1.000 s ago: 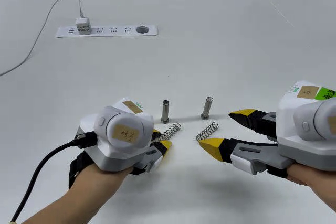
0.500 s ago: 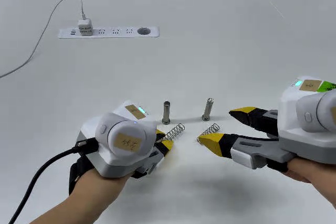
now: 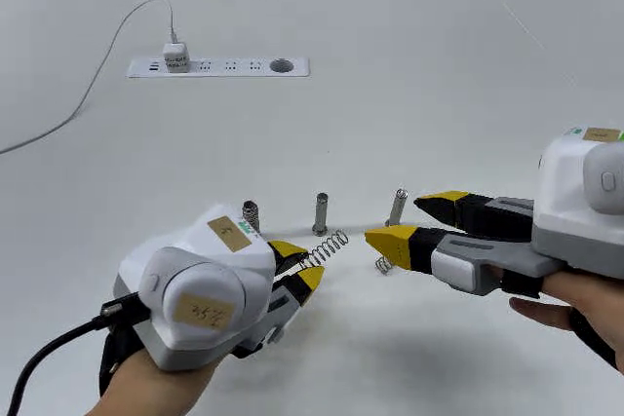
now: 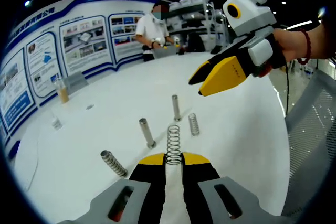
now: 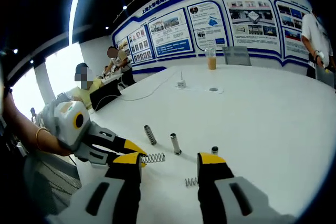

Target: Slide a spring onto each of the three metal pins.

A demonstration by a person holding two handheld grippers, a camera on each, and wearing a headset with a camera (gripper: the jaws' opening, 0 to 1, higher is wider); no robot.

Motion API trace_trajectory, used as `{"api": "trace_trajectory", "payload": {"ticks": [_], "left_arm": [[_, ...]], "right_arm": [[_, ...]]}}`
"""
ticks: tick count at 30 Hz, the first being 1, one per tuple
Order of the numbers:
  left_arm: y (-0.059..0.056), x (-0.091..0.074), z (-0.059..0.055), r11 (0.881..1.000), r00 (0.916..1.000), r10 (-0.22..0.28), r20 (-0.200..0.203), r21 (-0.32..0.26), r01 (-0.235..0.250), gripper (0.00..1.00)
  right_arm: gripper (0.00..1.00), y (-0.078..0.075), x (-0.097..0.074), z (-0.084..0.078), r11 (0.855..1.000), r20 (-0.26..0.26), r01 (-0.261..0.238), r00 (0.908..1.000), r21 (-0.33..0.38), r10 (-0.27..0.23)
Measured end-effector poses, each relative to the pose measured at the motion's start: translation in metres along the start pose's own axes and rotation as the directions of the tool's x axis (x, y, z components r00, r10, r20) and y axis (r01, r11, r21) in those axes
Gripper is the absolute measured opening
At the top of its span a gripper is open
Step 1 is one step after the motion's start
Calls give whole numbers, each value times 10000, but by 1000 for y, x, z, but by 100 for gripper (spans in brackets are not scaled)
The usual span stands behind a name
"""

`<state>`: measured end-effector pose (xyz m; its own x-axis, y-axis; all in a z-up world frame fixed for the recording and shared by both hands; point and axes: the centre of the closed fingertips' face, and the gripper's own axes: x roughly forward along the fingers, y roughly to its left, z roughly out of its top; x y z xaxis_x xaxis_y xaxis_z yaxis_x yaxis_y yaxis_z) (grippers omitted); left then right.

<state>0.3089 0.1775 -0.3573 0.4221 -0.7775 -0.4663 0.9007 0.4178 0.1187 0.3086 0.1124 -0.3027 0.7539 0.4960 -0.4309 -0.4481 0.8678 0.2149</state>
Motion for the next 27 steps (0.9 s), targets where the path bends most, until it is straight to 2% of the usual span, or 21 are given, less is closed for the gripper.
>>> {"api": "trace_trajectory", "payload": {"ticks": [2,5,9,12,16,22,25,27], "left_arm": [[0,-5,3,10000,9999,-2,142,48,1,10],[-1,-11,8,9999,9991,-55,419,96,51,10],[-4,-20,15,9992,9969,-231,746,348,205,10],[-5,-23,20,9989,9938,-400,1035,274,373,10],[-12,-29,30,9970,9840,-764,1610,239,735,10],[-15,-32,34,9958,9802,-877,1776,420,815,10],[-18,-37,39,9948,9748,-987,2001,441,917,10],[-20,-40,41,9936,9711,-1076,2129,573,976,10]], "right_arm": [[43,5,2,1,9996,-32,-270,9996,4,270],[40,20,4,2,9946,-33,-1009,9949,250,1010],[38,28,5,3,9900,-123,-1404,9900,166,1407],[36,33,6,1,9864,-256,-1643,9861,31,1643],[34,42,6,1,9762,-283,-2166,9758,78,2167],[32,48,3,2,9625,-183,-2689,9628,358,2697],[32,49,2,2,9587,-163,-2791,9598,542,2803],[31,51,1,1,9532,-180,-2956,9546,628,2972]]}}
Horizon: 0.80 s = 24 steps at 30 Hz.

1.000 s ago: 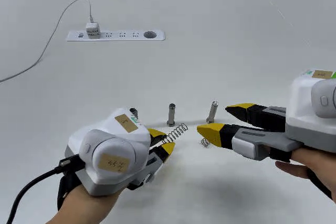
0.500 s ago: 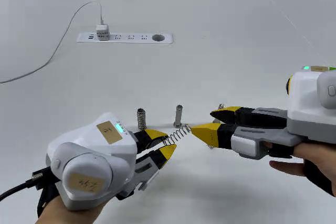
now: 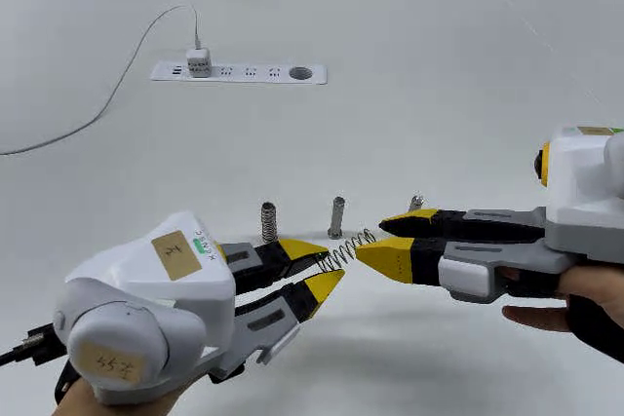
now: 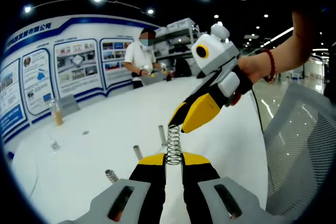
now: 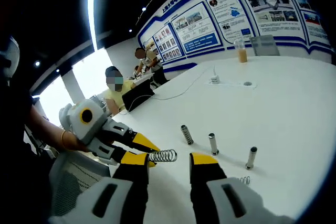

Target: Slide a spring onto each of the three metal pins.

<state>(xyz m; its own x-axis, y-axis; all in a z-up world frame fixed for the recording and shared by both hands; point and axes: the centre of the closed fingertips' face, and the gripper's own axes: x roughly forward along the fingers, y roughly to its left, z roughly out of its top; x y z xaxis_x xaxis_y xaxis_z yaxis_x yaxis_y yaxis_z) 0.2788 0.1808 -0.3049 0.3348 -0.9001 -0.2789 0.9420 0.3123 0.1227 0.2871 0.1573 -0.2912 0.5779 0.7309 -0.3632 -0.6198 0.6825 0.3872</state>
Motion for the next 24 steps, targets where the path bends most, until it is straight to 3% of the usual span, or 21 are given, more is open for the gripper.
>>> {"api": "trace_trajectory", "payload": {"ticks": [5,9,14,20,24], "left_arm": [[-6,-5,6,9994,9992,-330,238,84,329,10],[-7,-7,9,9991,9977,-434,520,2,434,10],[-9,-8,10,9987,9970,-518,583,26,517,10],[-11,-7,6,9984,9980,-552,315,139,548,10],[-12,-5,0,9984,9986,-520,-99,204,522,11]], "right_arm": [[28,8,0,1,9979,148,-528,9985,373,523],[26,18,2,-3,9932,-16,-1061,9943,483,1063],[21,23,3,-3,9894,48,-1294,9916,660,1294],[15,24,3,-1,9875,208,-1390,9902,747,1379],[14,26,4,-3,9889,103,-1399,9902,504,1395]]}}
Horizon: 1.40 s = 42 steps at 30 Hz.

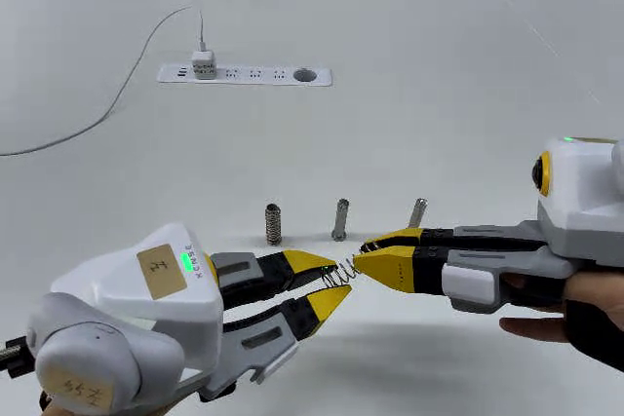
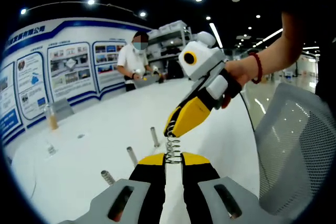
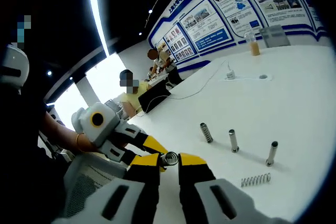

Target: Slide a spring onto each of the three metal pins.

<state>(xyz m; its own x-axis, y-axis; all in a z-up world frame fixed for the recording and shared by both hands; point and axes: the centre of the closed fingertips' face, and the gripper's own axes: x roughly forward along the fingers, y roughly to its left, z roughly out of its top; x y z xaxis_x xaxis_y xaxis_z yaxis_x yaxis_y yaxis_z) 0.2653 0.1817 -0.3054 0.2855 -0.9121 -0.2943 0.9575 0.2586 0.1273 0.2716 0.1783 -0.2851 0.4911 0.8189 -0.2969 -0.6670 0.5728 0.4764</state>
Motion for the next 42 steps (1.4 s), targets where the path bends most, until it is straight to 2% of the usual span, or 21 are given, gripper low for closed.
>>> {"api": "trace_trajectory", "payload": {"ticks": [1,4,6,9,12,13,15,17,18,24,27,30,37,42], "left_arm": [[0,0,-2,10000,10000,-7,-97,22,7,11],[1,1,-6,9999,9997,65,-234,-148,-69,11],[1,2,-8,9998,9995,99,-297,-187,-105,11],[1,3,-11,9994,9989,159,-439,-298,-172,11],[3,4,-13,9972,9982,227,-553,-705,-266,12],[3,4,-13,9961,9982,211,-568,-847,-259,12],[4,4,-15,9959,9976,294,-622,-836,-346,16],[4,5,-18,9933,9968,289,-751,-1092,-370,19],[4,5,-24,9895,9936,343,-1077,-1357,-489,22],[8,4,-34,9871,9871,613,-1477,-1376,-819,31],[13,2,-36,9822,9827,914,-1613,-1483,-1157,36],[15,0,-38,9806,9778,1231,-1695,-1305,-1460,40],[20,-3,-43,9691,9683,1643,-1882,-1524,-1941,48],[26,-7,-47,9535,9606,1942,-1991,-1918,-2325,54]], "right_arm": [[13,0,0,1,10000,53,-13,10000,-3,13],[12,-2,2,-4,9991,-287,210,9993,-372,-221],[12,-1,4,-5,9968,-341,224,9991,-768,-251],[12,0,6,-6,9954,-382,261,9988,-922,-297],[12,-3,7,-7,9933,-469,365,9980,-1098,-419],[12,-6,7,-8,9891,-564,536,9965,-1369,-618],[11,-10,7,-9,9810,-668,781,9936,-1777,-912],[11,-11,8,-8,9791,-680,855,9927,-1843,-995],[11,-14,8,-6,9769,-605,967,9921,-1903,-1100],[11,-25,8,4,9629,-419,1503,9856,-2242,-1636],[11,-32,7,13,9523,-176,1861,9804,-2419,-1961],[11,-44,6,22,9272,9,2375,9688,-2897,-2479],[11,-59,10,35,9001,314,2931,9536,-3223,-2993],[11,-67,13,42,8883,479,3248,9436,-3246,-3275]]}}
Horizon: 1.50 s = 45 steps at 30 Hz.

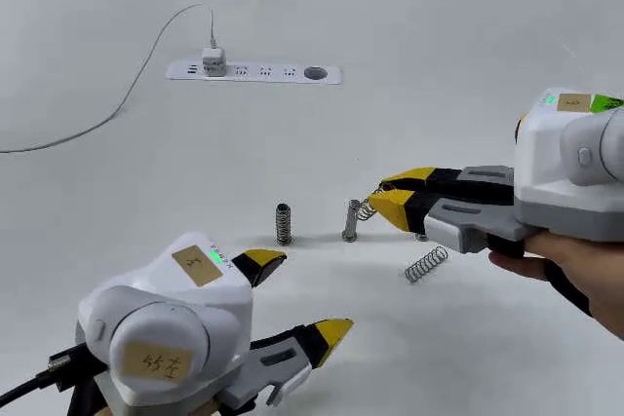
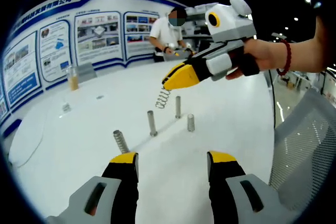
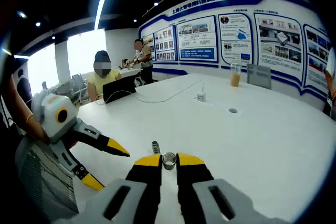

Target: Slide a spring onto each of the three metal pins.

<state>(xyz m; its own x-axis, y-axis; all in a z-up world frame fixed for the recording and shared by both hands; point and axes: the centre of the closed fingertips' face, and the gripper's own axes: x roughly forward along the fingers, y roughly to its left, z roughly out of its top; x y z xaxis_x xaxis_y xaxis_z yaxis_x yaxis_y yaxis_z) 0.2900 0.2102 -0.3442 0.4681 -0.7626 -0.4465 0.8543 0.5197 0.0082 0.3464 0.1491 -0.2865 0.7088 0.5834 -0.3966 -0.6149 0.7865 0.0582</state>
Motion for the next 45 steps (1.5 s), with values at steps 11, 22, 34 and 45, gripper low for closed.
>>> {"api": "trace_trajectory", "payload": {"ticks": [11,22,34,45], "left_arm": [[11,-2,-4,9990,9994,335,-38,-302,-336,71],[10,1,-7,9982,9995,256,-161,-532,-264,84],[7,0,-4,9989,10000,90,-24,-453,-90,85],[6,1,-5,9994,10000,65,-56,-326,-67,84]], "right_arm": [[11,-16,17,-2,9982,-489,503,9975,-338,-520],[11,-14,31,-13,9937,-1237,591,9898,-957,-708],[11,-19,43,-17,9898,-1827,684,9790,-1246,-906],[12,-17,49,-27,9842,-2421,543,9656,-1687,-948]]}}
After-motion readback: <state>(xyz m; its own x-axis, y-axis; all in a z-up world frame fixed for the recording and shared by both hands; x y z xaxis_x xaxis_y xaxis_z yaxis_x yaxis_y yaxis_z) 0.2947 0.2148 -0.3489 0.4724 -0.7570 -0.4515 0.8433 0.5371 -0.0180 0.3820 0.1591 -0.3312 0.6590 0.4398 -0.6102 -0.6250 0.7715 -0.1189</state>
